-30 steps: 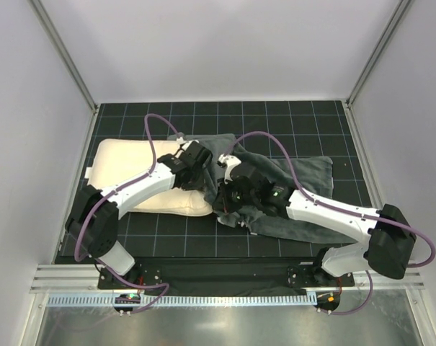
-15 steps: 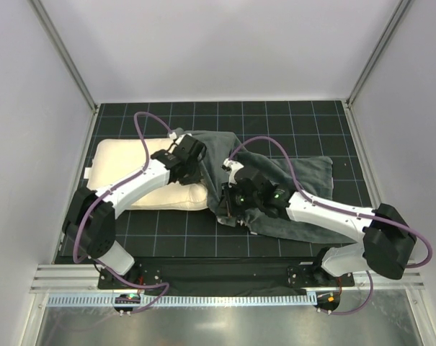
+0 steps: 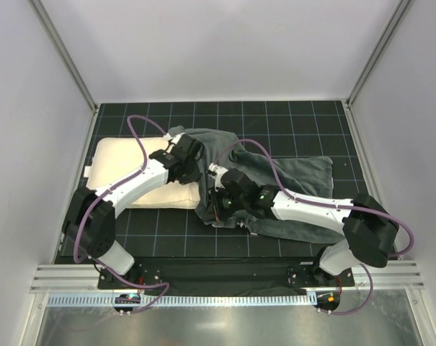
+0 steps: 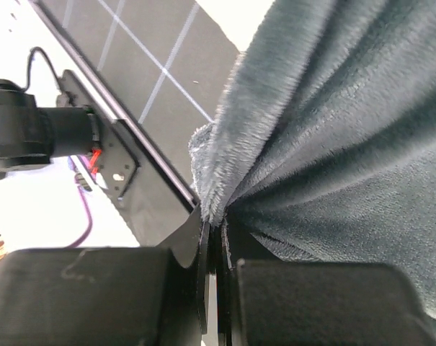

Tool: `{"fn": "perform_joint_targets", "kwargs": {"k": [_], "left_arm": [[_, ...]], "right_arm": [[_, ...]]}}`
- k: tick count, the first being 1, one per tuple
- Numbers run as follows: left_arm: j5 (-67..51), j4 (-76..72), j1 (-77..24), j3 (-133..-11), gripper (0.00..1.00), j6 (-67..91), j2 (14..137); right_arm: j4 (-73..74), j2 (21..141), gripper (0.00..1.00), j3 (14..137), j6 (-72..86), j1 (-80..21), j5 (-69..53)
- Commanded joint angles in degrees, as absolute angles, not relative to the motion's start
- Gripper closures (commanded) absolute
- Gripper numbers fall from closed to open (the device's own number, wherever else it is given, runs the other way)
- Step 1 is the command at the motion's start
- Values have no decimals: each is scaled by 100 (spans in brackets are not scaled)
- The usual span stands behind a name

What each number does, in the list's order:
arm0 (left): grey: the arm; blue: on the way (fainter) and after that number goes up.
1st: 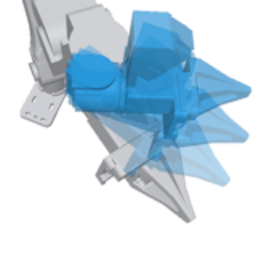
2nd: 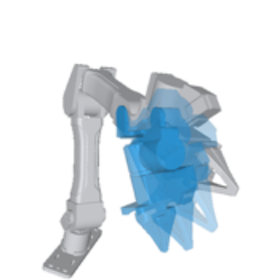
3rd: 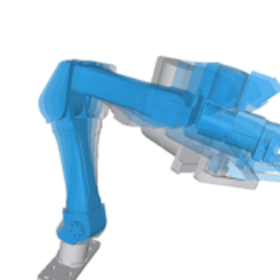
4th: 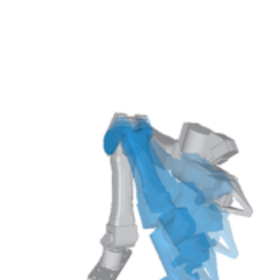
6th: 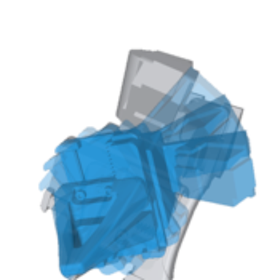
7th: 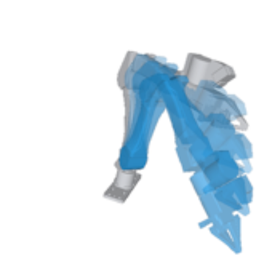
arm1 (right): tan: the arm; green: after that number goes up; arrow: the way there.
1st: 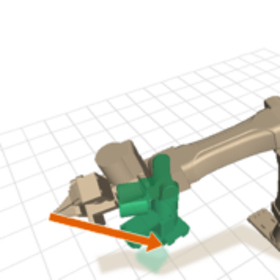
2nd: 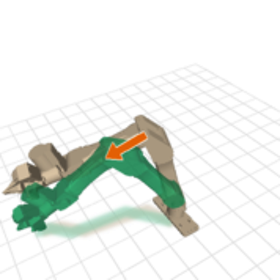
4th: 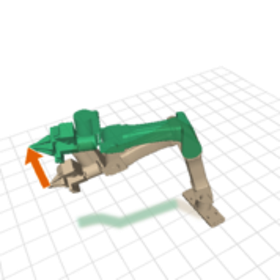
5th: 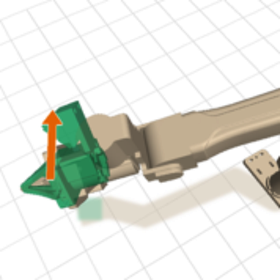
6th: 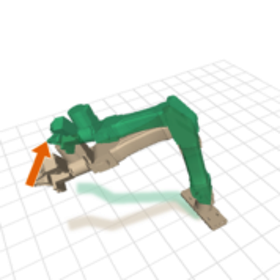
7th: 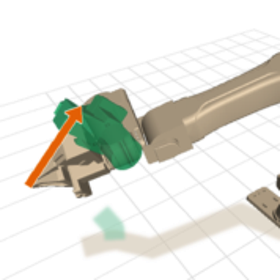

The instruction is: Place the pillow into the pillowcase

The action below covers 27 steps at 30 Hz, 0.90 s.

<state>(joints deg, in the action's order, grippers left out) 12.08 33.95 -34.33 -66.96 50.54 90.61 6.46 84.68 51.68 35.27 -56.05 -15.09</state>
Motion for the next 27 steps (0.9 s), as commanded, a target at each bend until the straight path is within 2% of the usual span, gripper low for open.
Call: {"fn": "perform_joint_targets", "kwargs": {"k": [1, 5, 9, 13, 21, 24, 25, 27], "left_arm": [[1881, 2101, -3313, -6733, 100, 5466, 8789], [1898, 1960, -3305, -6706, 100, 5678, 8570], [1934, 2477, -3278, -7478, 100, 5502, 8587], [1619, 2541, -3278, -7568, 100, 5598, 8447], [845, 1240, -3322, -5496, 99, 5819, 8323], [729, 1265, -3296, -5239, 85, 5302, 8218], [747, 1353, -3270, -5221, 73, 5204, 8148], [773, 1624, -3208, -5238, 50, 5011, 7850]], "right_arm": [[343, 8376, 96, 5423, 3797, -5862, -2364], [343, 8323, 96, 5747, 3850, -5854, -2408], [386, 8367, 96, 5889, 3876, -5854, -2488], [256, 8420, 96, 5862, 3920, -5854, -2434], [-404, 8095, 95, 5134, 4341, -5345, -2382], [303, 7858, 89, 4957, 4071, -5081, -1927], [516, 7779, 82, 4940, 3991, -5028, -1516], [973, 7603, 77, 4896, 3859, -4913, -1170]]}}
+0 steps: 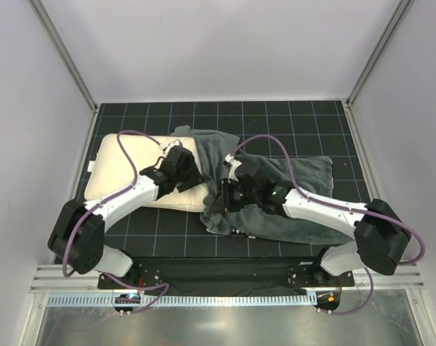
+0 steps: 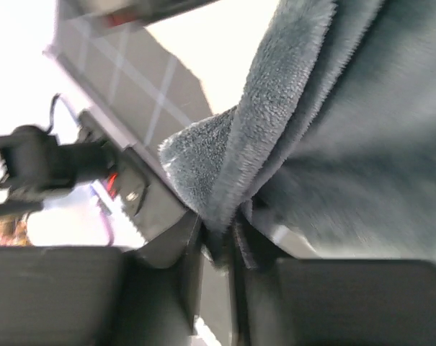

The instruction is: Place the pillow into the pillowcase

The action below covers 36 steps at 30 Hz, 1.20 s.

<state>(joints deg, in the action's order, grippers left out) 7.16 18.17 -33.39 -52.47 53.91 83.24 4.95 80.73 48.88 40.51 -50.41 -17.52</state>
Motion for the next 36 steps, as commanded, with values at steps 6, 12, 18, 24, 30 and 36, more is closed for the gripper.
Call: {"fn": "perform_joint_targets", "kwargs": {"k": [6, 12, 18, 24, 30, 36], "left_arm": [[530, 2696, -2998, -5616, 5, 4299, 7199], [254, 3339, -2663, -5678, 2, 3885, 6768], [501, 3393, -2321, -5195, 2, 4086, 6337], [914, 2647, -2224, -4274, 11, 4508, 6442], [590, 1760, -2232, -3929, 25, 4728, 7214], [448, 1292, -2338, -3876, 91, 4825, 7295]], "right_arm": [[1449, 7269, 49, 4965, 3516, -4852, -835], [1774, 7452, 36, 5483, 3270, -4834, -651], [2425, 8190, 33, 6546, 2998, -4834, -37], [2751, 9219, 44, 7233, 2997, -4886, 255], [2453, 9808, 77, 7646, 3111, -5395, 124], [2242, 10292, 96, 8437, 3173, -5818, -517]]}}
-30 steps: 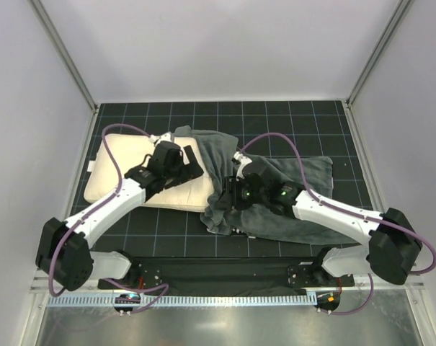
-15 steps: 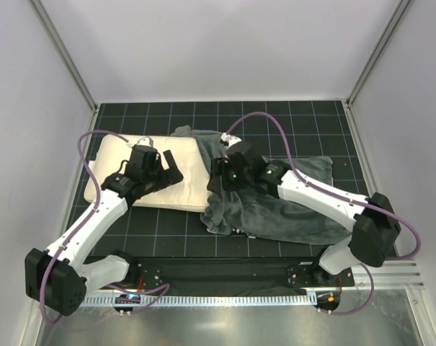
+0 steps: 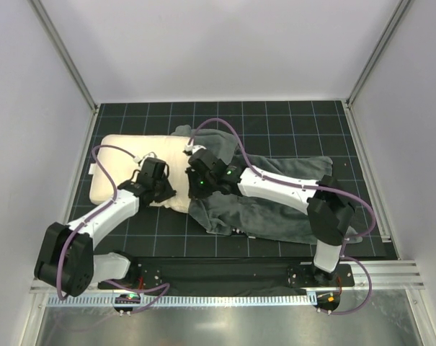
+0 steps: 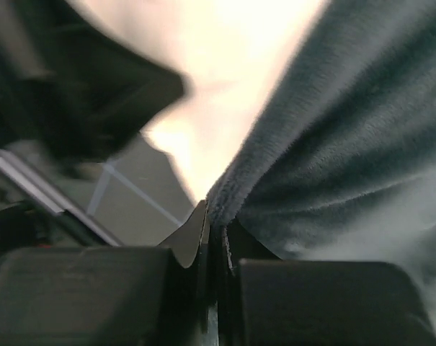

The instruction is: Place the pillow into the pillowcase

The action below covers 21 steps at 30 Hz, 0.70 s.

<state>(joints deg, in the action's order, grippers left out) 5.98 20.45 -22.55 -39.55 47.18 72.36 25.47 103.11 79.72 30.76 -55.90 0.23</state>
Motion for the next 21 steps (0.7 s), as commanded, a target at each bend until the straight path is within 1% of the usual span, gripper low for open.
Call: {"fn": "perform_joint_targets", "kwargs": {"k": [1, 2, 4, 8, 12, 14, 15, 16, 18, 19, 20, 21], "left_arm": [[448, 1266, -2347, -3876, 98, 4843, 7147], [483, 1257, -2408, -3876, 100, 4860, 7059], [527, 1274, -2469, -3893, 100, 4869, 6770], [571, 1554, -2671, -4077, 100, 4992, 6321], [931, 2108, -3285, -4700, 100, 5045, 6003], [1019, 2267, -3418, -4895, 100, 5036, 5889], [1020, 2389, -3428, -4991, 100, 5027, 5836], [1054, 2434, -3428, -5131, 100, 4993, 5827], [1142, 2505, -3428, -5264, 100, 4940, 5906], [1195, 2557, -3428, -5317, 100, 4896, 5958], [1204, 2566, -3428, -5413, 100, 4869, 6029], [1204, 2575, -3428, -5449, 100, 4852, 6134]], "right_arm": [[2146, 10266, 96, 8455, 3199, -5827, -623], [1918, 10240, 96, 8446, 3260, -5818, -781], [1811, 10204, 96, 8559, 3287, -5818, -861], [2108, 10379, 96, 9026, 3270, -5740, -896], [2004, 10433, 96, 9141, 3401, -5415, -1220], [1943, 10424, 96, 9158, 3436, -5239, -1353], [1960, 10415, 93, 9176, 3437, -5108, -1388], [2021, 10415, 86, 9219, 3367, -5063, -1450], [2319, 10345, 75, 9255, 3226, -5036, -1433], [2381, 10275, 66, 9150, 3173, -5036, -1398], [2356, 10144, 50, 9019, 3121, -5045, -1363], [2303, 9838, 46, 8661, 3111, -5045, -1336]]}}
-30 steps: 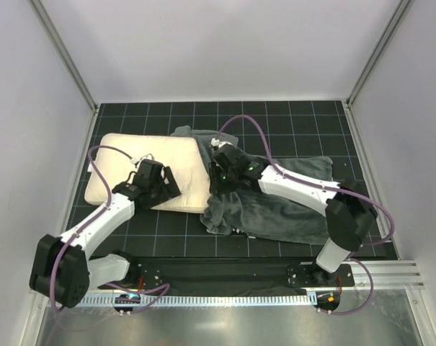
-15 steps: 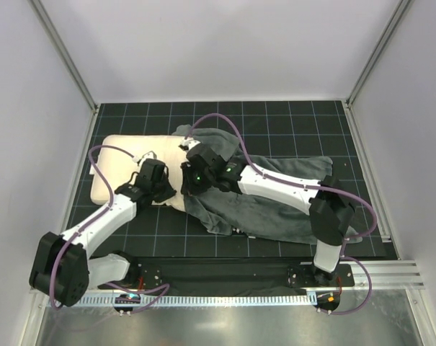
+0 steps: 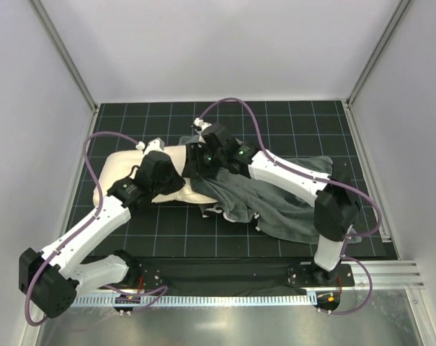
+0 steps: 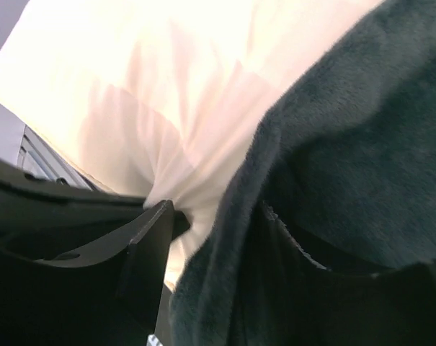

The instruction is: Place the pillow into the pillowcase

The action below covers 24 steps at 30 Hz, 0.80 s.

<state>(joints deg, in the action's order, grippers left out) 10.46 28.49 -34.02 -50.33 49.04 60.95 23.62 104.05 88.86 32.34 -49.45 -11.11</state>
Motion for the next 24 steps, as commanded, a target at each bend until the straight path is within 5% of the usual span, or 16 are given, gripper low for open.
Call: {"fn": "perform_joint_targets", "kwargs": {"k": [1, 5, 8, 16, 24], "left_arm": [[1230, 2619, -3428, -5493, 100, 4817, 6196], [1239, 2645, -3428, -5625, 100, 4755, 6433], [1248, 2646, -3428, -5686, 100, 4737, 6565], [1222, 2698, -3428, -5827, 100, 4746, 6697], [1292, 3032, -3428, -6108, 100, 4632, 6610]], "right_arm": [[2233, 9626, 42, 8466, 3094, -5045, -1301], [2223, 8503, 24, 7684, 2910, -5062, -1055], [2451, 8000, 21, 7436, 2769, -5229, -731], [3611, 7567, 24, 7023, 2997, -6433, 1386], [4209, 8348, 32, 7065, 3357, -6680, 2960]]}}
